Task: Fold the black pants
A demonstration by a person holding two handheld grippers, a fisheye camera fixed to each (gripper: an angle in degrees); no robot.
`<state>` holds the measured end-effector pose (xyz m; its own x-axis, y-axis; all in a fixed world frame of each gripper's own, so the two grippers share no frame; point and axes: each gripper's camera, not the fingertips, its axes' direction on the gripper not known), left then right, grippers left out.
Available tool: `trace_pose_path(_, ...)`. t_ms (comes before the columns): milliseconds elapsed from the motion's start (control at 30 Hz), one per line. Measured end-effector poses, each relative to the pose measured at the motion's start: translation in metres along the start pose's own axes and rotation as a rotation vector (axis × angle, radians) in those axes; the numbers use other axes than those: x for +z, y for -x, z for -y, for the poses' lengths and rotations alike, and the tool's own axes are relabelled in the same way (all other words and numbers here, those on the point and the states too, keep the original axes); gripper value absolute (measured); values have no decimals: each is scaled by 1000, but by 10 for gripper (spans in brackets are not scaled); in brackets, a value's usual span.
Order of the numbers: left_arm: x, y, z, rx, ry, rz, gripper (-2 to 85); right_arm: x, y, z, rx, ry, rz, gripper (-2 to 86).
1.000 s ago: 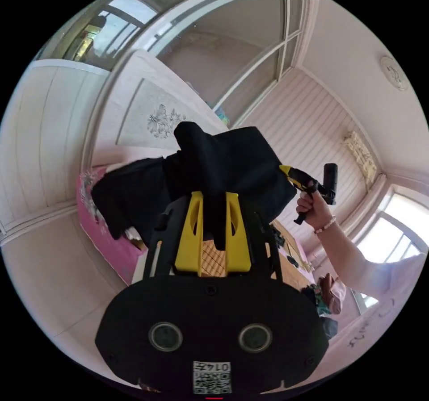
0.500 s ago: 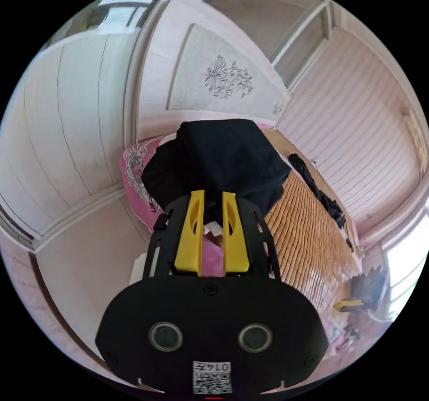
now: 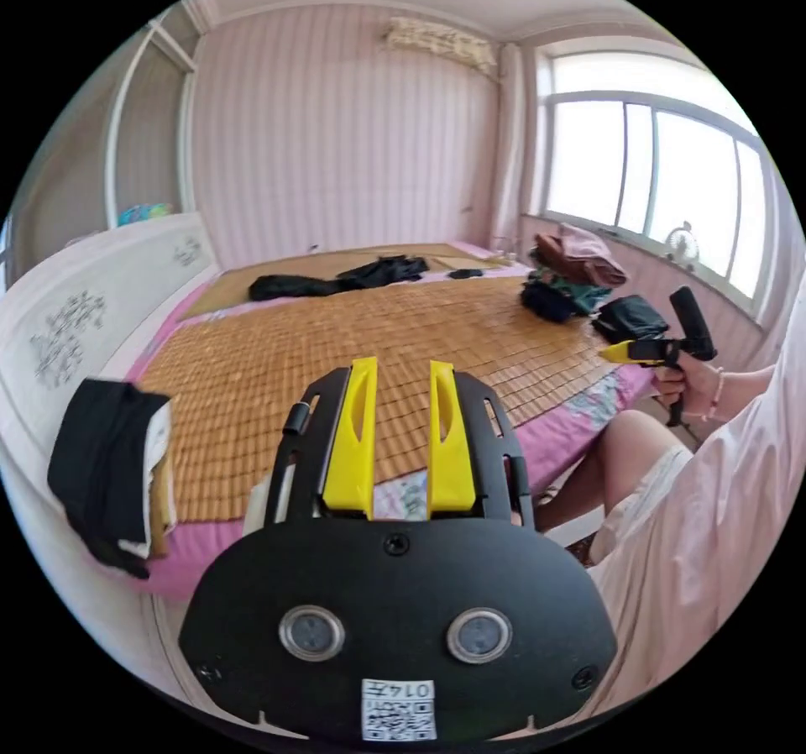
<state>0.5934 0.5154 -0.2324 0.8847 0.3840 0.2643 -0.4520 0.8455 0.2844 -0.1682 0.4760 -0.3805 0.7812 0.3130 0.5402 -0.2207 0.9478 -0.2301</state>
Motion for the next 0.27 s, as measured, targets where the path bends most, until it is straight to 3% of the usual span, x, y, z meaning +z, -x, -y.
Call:
trace_pose_path(133,60,-126,37,121,-42,-181,122,-49,4,-32,-105,-23,-133,90)
trace_pose_path(267,107,-223,48,215,-36,-310,122,-115,-28,-65,-70,-61,-361,94)
